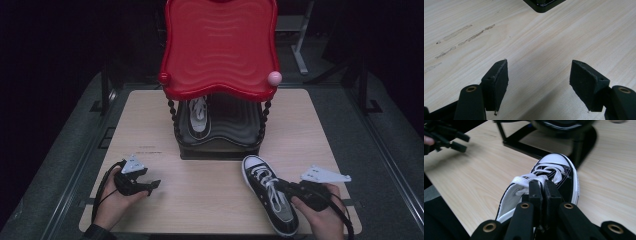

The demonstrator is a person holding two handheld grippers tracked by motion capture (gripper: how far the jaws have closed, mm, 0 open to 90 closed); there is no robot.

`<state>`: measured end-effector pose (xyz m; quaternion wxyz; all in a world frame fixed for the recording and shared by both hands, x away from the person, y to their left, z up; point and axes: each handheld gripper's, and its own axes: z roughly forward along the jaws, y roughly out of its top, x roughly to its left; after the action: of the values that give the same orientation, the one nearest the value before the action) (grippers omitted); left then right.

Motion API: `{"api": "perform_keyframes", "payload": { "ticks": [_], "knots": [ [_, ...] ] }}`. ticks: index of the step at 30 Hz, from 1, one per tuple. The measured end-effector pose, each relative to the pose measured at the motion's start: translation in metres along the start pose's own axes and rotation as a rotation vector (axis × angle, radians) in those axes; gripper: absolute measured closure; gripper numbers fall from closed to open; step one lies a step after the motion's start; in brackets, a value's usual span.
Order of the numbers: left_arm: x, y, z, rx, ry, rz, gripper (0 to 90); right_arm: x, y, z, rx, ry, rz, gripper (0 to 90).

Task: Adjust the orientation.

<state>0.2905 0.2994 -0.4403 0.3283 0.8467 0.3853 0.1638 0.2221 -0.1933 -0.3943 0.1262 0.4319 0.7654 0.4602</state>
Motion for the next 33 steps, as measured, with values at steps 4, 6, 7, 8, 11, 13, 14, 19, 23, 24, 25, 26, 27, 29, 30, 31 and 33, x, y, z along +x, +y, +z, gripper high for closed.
{"api": "perform_keyframes", "payload": {
  "ticks": [4, 6, 7, 8, 11, 13, 14, 19, 23, 24, 25, 26, 27, 29, 30, 31, 33],
  "knots": [
    [-0.002, 0.001, 0.000, -0.005, -0.005, 0.005, 30.9, 0.011, 0.009, 0.019, 0.011, 0.038, -0.036, 85.5],
    [-0.003, 0.002, 0.001, -0.006, -0.007, 0.007, 30.9, 0.016, 0.013, 0.029, 0.017, 0.057, -0.052, 85.5],
    [-0.003, 0.002, 0.001, -0.005, -0.008, 0.010, 30.9, 0.019, 0.015, 0.034, 0.018, 0.062, -0.057, 85.5],
    [-0.004, 0.003, 0.001, -0.006, -0.010, 0.010, 30.9, 0.021, 0.017, 0.039, 0.021, 0.070, -0.062, 85.5],
    [-0.006, 0.004, 0.001, -0.011, -0.017, 0.015, 30.9, 0.028, 0.022, 0.053, 0.026, 0.094, -0.080, 85.5],
    [-0.008, 0.006, 0.000, -0.017, -0.028, 0.016, 30.9, 0.033, 0.026, 0.063, 0.029, 0.109, -0.091, 85.5],
    [-0.009, 0.007, 0.000, -0.022, -0.035, 0.015, 30.9, 0.036, 0.027, 0.067, 0.032, 0.118, -0.094, 85.5],
    [-0.020, 0.012, -0.003, -0.039, -0.071, 0.030, 30.9, 0.046, 0.031, 0.088, 0.058, 0.172, -0.111, 85.3],
    [-0.035, 0.020, -0.004, -0.059, -0.129, 0.043, 31.5, 0.050, 0.029, 0.089, 0.067, 0.169, -0.140, 84.8],
    [-0.035, 0.020, -0.004, -0.059, -0.129, 0.043, 31.6, 0.050, 0.029, 0.089, 0.067, 0.169, -0.140, 84.8],
    [-0.046, 0.026, -0.004, -0.079, -0.178, 0.041, 31.6, 0.048, 0.027, 0.088, 0.080, 0.169, -0.127, 84.5],
    [-0.053, 0.029, -0.004, -0.089, -0.200, 0.050, 31.9, 0.046, 0.026, 0.088, 0.085, 0.168, -0.123, 84.1],
    [-0.060, 0.033, -0.004, -0.097, -0.219, 0.062, 31.9, 0.045, 0.025, 0.088, 0.088, 0.166, -0.123, 83.3],
    [-0.076, 0.041, -0.002, -0.113, -0.259, 0.082, 31.9, 0.043, 0.023, 0.088, 0.095, 0.167, -0.119, 79.7],
    [-0.083, 0.045, -0.001, -0.116, -0.275, 0.097, 31.9, 0.041, 0.022, 0.088, 0.090, 0.178, -0.115, 77.5],
    [-0.090, 0.049, 0.000, -0.125, -0.293, 0.104, 31.8, 0.039, 0.022, 0.087, 0.090, 0.188, -0.113, 74.8],
    [-0.101, 0.056, 0.003, -0.134, -0.323, 0.113, 31.9, 0.037, 0.022, 0.085, 0.089, 0.197, -0.119, 73.5]
  ]
}}
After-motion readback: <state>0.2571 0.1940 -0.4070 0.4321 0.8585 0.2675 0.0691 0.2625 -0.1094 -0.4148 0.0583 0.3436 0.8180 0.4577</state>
